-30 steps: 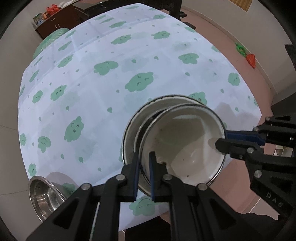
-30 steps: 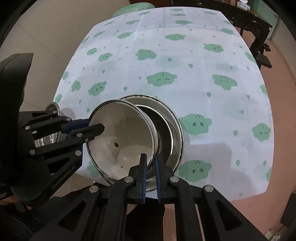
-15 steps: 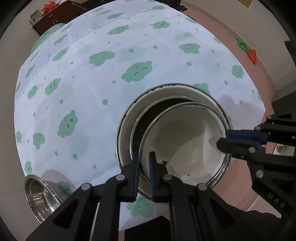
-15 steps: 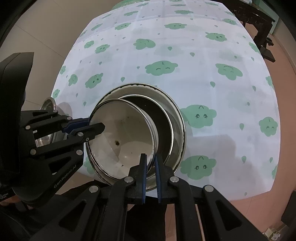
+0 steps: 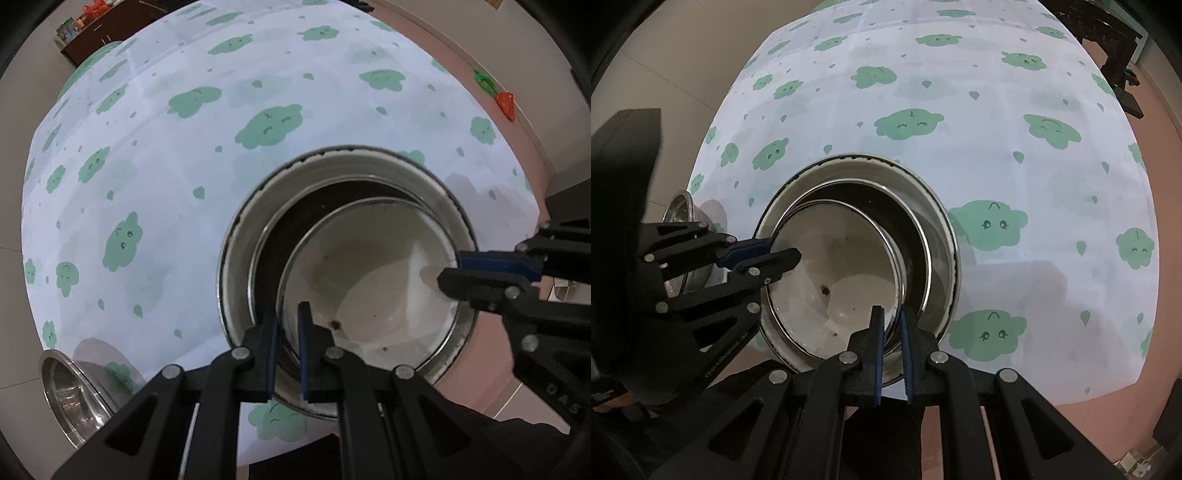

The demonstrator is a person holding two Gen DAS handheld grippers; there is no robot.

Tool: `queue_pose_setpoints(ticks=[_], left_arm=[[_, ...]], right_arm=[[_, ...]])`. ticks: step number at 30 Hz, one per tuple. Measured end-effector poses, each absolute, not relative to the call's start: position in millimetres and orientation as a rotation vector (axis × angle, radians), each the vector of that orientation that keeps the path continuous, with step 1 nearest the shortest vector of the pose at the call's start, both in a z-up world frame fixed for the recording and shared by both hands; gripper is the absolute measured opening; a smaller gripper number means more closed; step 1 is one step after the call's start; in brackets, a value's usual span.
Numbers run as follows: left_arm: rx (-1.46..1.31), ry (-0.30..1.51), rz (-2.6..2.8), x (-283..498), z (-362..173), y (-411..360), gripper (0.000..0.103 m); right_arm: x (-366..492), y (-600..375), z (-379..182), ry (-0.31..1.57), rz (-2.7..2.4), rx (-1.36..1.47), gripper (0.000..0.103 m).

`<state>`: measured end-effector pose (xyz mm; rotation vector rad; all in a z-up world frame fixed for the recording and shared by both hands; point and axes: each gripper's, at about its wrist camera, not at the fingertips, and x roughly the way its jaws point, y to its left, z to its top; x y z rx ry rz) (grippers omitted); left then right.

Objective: Organize plates and bowls
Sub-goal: 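Lower the white enamel bowl into the nested steel bowls with both tools, then open the left tool off the white bowl rim while the right tool keeps gripping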

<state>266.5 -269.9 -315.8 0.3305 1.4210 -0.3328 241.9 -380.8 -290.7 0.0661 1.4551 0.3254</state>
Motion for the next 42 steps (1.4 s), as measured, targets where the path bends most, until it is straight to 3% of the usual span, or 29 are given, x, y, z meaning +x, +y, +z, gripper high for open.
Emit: queue_pose_setpoints(ticks=[17,22,33,37,42], left_arm=[[0.319,1.423,-0.327,269.9,-316.0,-269.3,0.007],[0.304,1.389,-0.333,267.2,-306.2,-267.7,0.019],[0.300,1.345,-0.335,261.6,-292.2,-263.1,0.021],[0.291,1.340,-0.327,262.3,-290.6,-260.2,0.028],[0.284,1.328,-0.325,259.2,-286.8,-257.6,0.030]], right_arm=[[244.3,-381.8,-290.3,1.450,0.331,0.063,0.011],[244.9,-380.0,-287.6,1.445,0.330,0.071,0.011],[242.3,-377.4,-277.4,1.417,0.323,0.056,0.015],[240.6,-380.5,-274.9,1.410,0.315,0.065,0.015],[237.2,-379.8,-272.0,1.399,0.316,0.064,0.015]])
